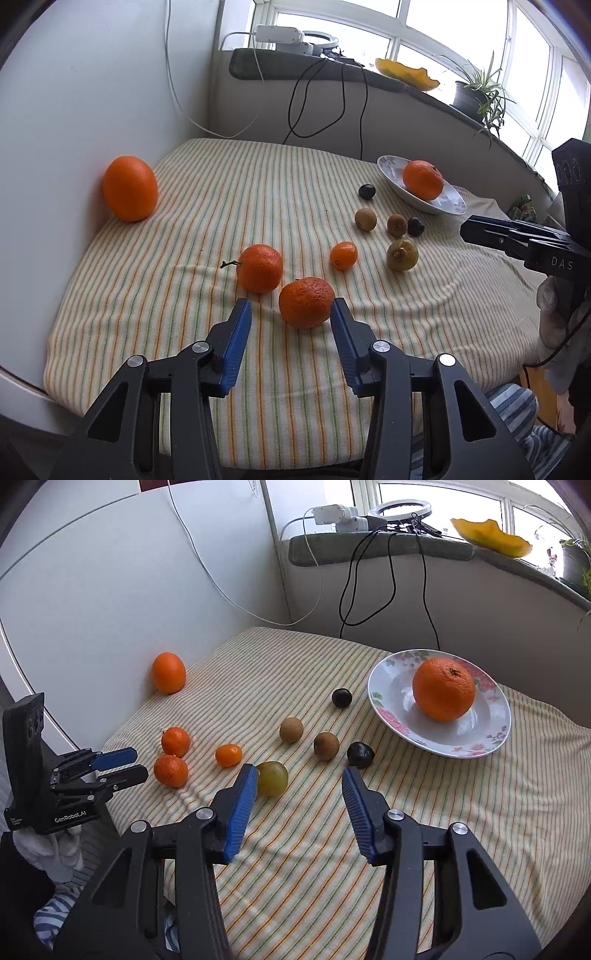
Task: Organize fruits
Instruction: 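Grasp a tangerine with the left gripper while the right gripper grasps the green-yellow fruit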
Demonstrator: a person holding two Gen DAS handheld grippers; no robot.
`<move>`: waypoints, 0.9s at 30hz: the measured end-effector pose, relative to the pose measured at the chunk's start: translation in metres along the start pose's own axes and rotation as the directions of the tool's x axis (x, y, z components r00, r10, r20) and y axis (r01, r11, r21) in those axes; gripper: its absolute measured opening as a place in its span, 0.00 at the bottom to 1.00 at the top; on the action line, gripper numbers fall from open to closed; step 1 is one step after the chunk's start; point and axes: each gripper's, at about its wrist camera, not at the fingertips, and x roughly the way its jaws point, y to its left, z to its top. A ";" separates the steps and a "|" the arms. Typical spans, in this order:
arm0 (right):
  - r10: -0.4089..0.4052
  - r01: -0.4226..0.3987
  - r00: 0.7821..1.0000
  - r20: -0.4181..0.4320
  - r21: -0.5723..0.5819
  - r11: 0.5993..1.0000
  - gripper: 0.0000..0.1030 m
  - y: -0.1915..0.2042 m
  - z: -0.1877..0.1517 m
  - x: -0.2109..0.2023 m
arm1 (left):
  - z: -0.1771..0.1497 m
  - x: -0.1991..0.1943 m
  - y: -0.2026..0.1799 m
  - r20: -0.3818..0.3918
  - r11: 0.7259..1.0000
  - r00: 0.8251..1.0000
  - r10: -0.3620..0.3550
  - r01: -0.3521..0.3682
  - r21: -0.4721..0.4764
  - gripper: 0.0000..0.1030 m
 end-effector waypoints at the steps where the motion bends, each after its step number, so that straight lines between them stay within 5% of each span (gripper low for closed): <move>1: 0.007 -0.007 1.000 -0.008 -0.001 1.000 0.49 0.002 -0.001 0.004 | -0.001 0.002 -0.001 -0.008 1.000 1.000 -0.004 0.004 0.000 0.42; 27: -0.029 0.017 0.990 -0.136 -0.087 0.996 0.51 0.025 0.003 0.074 | 0.002 0.033 -0.008 -0.071 1.000 0.997 -0.010 0.010 0.008 0.42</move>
